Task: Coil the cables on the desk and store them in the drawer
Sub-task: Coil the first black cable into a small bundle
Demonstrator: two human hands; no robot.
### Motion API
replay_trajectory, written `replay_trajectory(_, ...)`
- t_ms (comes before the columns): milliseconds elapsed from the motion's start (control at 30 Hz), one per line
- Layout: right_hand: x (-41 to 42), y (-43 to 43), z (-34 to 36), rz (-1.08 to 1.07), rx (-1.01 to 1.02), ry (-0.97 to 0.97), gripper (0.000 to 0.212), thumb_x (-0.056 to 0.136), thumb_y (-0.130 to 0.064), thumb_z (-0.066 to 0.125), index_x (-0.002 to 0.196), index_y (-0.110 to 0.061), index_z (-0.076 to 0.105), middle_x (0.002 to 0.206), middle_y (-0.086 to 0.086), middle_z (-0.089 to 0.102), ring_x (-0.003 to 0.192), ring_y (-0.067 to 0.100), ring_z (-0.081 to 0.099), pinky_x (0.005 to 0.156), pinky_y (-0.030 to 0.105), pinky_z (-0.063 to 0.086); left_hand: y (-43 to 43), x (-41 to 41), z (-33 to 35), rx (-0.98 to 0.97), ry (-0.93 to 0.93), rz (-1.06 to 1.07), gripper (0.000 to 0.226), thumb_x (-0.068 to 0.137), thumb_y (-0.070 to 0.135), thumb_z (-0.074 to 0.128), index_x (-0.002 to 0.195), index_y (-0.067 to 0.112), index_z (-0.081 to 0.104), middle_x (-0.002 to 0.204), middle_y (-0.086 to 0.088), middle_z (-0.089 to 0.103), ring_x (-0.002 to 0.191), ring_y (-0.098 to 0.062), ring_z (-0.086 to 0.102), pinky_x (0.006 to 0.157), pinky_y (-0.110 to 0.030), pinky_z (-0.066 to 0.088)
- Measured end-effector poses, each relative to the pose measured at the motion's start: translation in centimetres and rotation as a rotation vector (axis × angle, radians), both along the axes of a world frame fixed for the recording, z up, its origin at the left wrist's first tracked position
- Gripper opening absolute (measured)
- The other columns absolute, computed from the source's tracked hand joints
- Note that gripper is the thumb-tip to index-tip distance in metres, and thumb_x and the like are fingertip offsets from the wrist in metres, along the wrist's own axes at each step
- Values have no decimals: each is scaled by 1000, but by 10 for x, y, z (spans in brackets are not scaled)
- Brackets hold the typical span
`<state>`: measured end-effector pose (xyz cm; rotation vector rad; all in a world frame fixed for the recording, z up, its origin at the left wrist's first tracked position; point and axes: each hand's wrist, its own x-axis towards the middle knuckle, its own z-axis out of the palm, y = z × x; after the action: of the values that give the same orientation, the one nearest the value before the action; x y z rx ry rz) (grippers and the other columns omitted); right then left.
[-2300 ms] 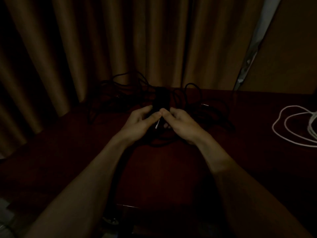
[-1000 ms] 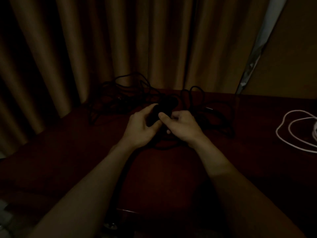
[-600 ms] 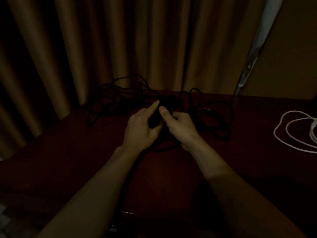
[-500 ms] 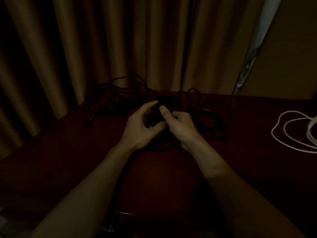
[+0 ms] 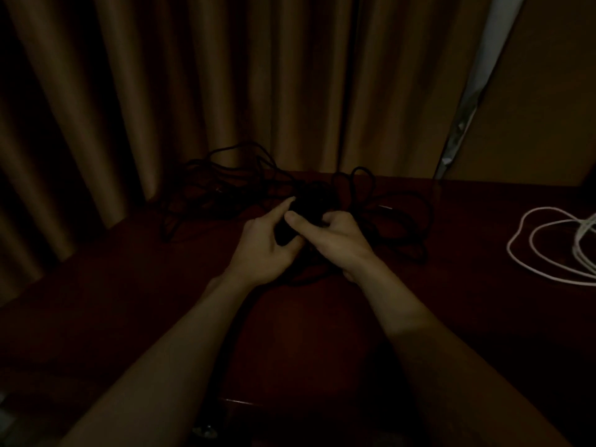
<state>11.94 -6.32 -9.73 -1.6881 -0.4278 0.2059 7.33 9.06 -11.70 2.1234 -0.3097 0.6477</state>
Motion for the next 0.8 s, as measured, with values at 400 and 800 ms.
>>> replay_trajectory(400,-4,10,4,-190,-350,-194,52,88,-72,60,81,-21,69,82,-4,71,79,16,70,66,31,56,3,7,-4,168,-125,285,64,93,28,75,151,15,51,136,-2,67,121,-11,64,100,-28,54)
replay_trajectory(800,4,-1,-4,-16,-159,-210,22,97,-28,71,115,-14,73,101,-3,75,90,8,71,71,18,55,7,4,5,-258,208,-87,51,90,20,74,139,19,58,127,8,69,115,-2,66,92,-18,54)
